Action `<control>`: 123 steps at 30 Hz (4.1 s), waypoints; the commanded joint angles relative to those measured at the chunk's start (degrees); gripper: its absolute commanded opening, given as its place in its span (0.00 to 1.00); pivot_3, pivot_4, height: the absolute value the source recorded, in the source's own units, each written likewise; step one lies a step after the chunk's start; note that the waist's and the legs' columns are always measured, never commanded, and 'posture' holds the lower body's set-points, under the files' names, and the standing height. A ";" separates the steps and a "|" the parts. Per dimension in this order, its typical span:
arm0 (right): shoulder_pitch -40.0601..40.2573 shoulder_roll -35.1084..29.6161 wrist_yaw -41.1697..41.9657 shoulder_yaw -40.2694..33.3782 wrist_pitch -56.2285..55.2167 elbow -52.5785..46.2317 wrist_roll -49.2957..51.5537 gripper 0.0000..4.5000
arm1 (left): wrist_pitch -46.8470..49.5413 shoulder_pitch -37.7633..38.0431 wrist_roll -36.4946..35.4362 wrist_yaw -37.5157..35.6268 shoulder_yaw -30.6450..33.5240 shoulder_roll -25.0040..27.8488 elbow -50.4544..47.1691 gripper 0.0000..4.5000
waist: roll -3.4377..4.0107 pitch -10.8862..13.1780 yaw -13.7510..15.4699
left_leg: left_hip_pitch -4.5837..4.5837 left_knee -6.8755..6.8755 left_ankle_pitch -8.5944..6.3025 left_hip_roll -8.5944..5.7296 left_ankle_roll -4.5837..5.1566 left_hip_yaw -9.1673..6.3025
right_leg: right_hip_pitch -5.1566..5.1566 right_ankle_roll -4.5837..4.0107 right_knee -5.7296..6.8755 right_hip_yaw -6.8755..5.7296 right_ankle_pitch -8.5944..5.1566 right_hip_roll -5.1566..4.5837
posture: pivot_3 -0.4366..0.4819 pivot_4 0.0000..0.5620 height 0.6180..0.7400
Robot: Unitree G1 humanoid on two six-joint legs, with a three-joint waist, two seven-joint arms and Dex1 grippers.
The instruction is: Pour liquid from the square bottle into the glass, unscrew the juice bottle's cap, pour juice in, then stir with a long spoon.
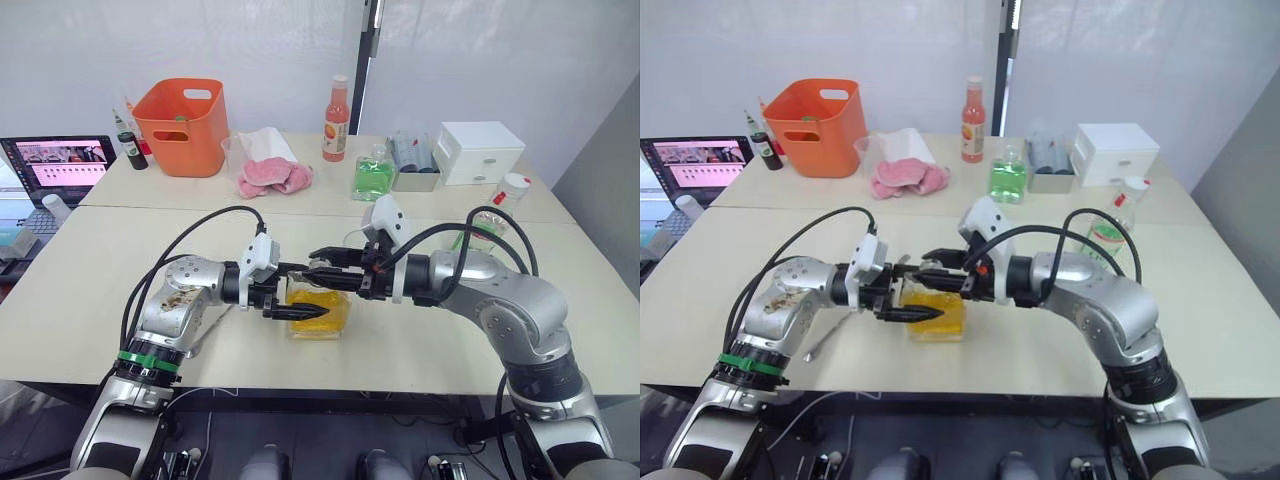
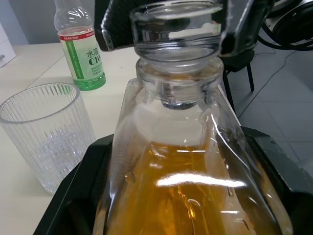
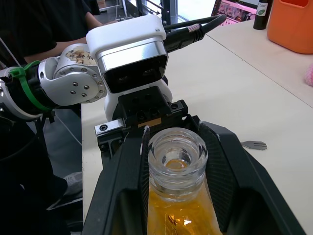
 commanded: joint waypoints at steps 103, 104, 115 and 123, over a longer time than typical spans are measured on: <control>2.91 1.17 -0.20 -1.21 -1.08 -4.31 -1.53 0.30 | -0.45 1.82 2.03 -3.38 -4.60 0.58 1.66 0.63 | 0.01 0.00 0.09 | 0.08 -0.01 0.00 0.00 0.00 -0.01 | 0.10 0.00 -0.02 -0.01 0.00 0.01 | 0.48 0.27 0.79; 2.89 1.22 -0.31 -1.35 -0.76 -4.36 -1.27 0.24 | -0.44 1.87 2.02 -3.41 -4.60 0.60 1.62 0.63 | 0.01 0.00 0.09 | 0.08 -0.01 0.00 0.01 0.00 -0.01 | 0.10 0.00 -0.02 0.00 0.00 0.01 | 0.48 0.27 0.79; 0.69 2.23 -1.47 -4.40 1.46 -4.45 2.29 0.23 | -1.29 2.21 2.61 -3.78 -4.99 0.88 1.99 0.63 | 0.01 0.00 0.09 | 0.08 -0.01 0.00 0.01 0.00 -0.01 | 0.10 0.00 -0.02 0.00 0.00 0.01 | 0.48 0.27 0.79; -5.48 3.13 -4.58 -9.51 3.55 -4.28 7.34 0.23 | -2.44 2.88 3.35 -3.72 -5.72 0.91 2.36 0.63 | 0.05 -0.03 0.11 | 0.14 -0.05 0.00 0.02 0.00 -0.02 | 0.14 0.00 -0.03 0.00 0.00 0.01 | 0.48 0.27 0.79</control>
